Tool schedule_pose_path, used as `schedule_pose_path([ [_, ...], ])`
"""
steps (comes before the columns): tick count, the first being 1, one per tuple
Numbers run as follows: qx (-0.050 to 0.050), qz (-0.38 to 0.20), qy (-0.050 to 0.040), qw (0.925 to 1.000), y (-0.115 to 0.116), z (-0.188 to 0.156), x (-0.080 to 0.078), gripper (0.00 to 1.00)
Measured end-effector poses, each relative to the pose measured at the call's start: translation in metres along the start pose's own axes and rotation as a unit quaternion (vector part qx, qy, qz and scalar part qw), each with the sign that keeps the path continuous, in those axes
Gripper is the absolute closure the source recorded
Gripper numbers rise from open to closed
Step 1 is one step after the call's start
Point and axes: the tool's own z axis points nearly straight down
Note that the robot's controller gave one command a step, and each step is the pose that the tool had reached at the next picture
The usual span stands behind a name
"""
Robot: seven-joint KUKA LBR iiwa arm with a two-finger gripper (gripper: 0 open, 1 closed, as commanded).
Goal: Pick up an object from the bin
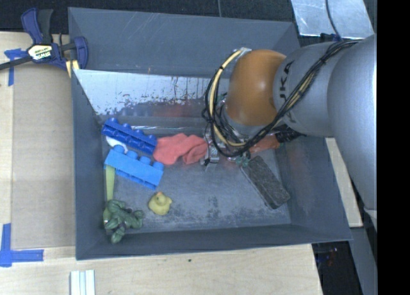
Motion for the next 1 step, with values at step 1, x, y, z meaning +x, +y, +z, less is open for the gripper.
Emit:
schedule_pose_path([
  [1,0.0,0.0,0.0,1.0,0.0,0.0,0.0,1.0],
])
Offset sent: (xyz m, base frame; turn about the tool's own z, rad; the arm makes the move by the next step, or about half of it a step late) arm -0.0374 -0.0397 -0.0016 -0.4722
